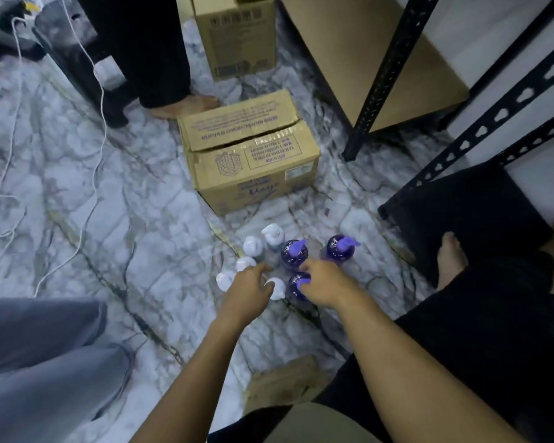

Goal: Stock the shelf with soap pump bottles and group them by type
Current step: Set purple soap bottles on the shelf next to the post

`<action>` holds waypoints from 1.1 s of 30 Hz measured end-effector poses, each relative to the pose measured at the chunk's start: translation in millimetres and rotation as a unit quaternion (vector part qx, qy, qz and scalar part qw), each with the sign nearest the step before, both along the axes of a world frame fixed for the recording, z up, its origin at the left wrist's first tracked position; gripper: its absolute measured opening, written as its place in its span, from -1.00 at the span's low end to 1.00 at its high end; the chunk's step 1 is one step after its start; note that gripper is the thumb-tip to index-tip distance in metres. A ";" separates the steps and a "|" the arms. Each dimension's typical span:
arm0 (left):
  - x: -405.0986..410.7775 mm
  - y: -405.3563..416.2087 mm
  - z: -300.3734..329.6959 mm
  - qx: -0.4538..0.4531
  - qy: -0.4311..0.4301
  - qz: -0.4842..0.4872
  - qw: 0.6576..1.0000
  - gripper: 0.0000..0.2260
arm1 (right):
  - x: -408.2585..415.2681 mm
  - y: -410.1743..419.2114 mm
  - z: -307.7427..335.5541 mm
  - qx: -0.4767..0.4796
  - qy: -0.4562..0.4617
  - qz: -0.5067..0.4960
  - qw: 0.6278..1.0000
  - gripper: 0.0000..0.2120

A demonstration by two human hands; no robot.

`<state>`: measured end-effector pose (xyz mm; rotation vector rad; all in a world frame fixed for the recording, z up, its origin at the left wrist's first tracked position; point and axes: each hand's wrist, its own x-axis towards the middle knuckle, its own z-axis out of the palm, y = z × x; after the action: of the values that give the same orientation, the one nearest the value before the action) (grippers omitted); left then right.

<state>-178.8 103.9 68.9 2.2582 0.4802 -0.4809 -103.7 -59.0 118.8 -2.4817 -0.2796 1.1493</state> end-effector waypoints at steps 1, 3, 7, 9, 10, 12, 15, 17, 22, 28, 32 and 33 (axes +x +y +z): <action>-1.5 -2.3 -7.1 -0.001 0.005 -0.009 1.000 -0.72 | 0.7 -3.1 -6.6 -0.004 0.019 0.001 1.000 -0.71; -4.1 -8.0 -16.8 0.001 0.015 -0.023 1.000 -0.71 | 4.0 -7.2 -16.3 -0.006 0.043 -0.002 0.999 -0.72; -6.3 -15.5 -34.2 -0.006 0.029 -0.020 0.999 -0.70 | 9.7 -8.7 -33.4 -0.012 0.079 -0.025 0.996 -0.64; -6.3 -18.5 -40.1 -0.005 0.038 -0.021 0.999 -0.70 | 10.2 -7.6 -39.4 -0.012 0.095 -0.033 0.995 -0.61; -5.7 -19.2 -42.9 -0.005 0.040 -0.019 0.999 -0.70 | 10.2 -6.4 -42.1 -0.010 0.102 -0.037 0.994 -0.60; -3.3 -20.3 -47.3 -0.005 0.041 -0.010 0.999 -0.69 | 11.8 -4.7 -46.5 -0.001 0.112 -0.049 0.992 -0.58; 1.8 -22.1 -51.3 -0.014 0.046 0.018 0.999 -0.71 | 14.9 -4.0 -52.6 0.014 0.114 -0.082 0.990 -0.64; 4.8 -23.8 -54.7 -0.019 0.050 0.032 0.998 -0.72 | 15.5 -3.5 -54.5 0.020 0.111 -0.097 0.989 -0.71; 11.0 -27.4 -53.9 -0.044 0.068 0.078 0.994 -0.74 | 17.8 -2.6 -59.2 0.031 0.118 -0.120 0.985 -0.68; 7.1 -20.5 -48.0 -0.076 0.053 0.107 0.990 -0.77 | 16.3 -5.1 -48.0 0.028 0.123 -0.122 0.985 -0.76; 7.7 -14.5 -36.3 -0.090 0.052 0.095 0.990 -0.78 | 17.5 -12.0 -31.6 0.013 0.105 -0.131 0.986 -0.71; 8.5 -13.6 -31.6 -0.096 0.050 0.093 0.990 -0.78 | 17.8 -14.1 -26.0 0.014 0.097 -0.139 0.985 -0.71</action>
<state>-170.3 90.3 37.3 1.9899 0.6596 -0.5235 -85.9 -73.2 92.8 -2.2732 0.1017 1.2438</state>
